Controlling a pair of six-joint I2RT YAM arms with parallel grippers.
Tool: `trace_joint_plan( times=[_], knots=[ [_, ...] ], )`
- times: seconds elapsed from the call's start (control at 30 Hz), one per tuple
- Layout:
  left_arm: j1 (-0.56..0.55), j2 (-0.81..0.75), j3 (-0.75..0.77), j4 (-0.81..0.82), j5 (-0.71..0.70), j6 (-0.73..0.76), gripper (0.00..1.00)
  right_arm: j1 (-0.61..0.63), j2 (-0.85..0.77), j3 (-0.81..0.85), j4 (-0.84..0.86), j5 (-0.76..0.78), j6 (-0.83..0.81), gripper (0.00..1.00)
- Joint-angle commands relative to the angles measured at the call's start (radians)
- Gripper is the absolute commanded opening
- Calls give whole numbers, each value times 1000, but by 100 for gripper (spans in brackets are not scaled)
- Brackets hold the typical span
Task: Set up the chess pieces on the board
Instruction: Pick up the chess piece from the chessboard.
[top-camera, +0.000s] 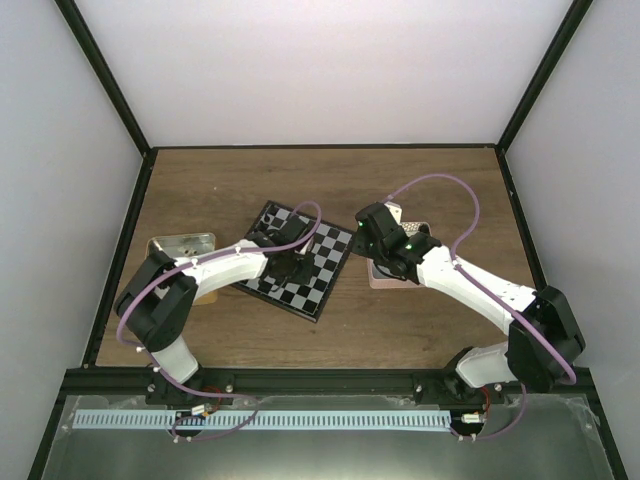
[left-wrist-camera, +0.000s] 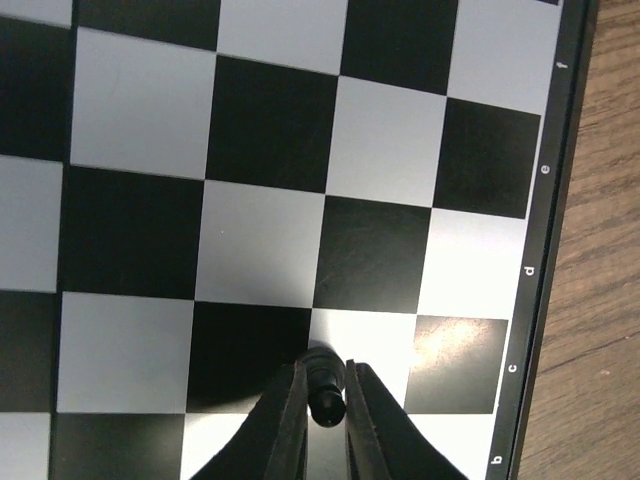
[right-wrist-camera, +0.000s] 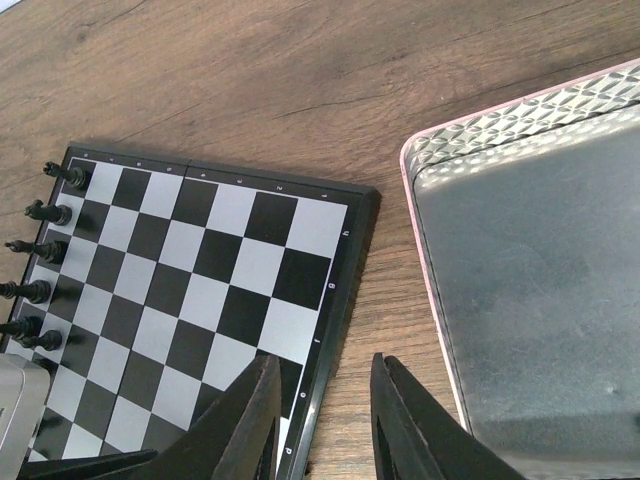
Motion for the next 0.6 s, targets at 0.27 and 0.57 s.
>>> trace_joint_plan(
  times=[0.27, 0.57],
  knots=[
    [11, -33, 92, -57, -139, 55, 12, -4, -22, -16, -2, 41, 5, 26],
    [141, -7, 149, -63, -166, 57, 11, -5, -53, -45, 5, 46, 8, 26]
  ],
)
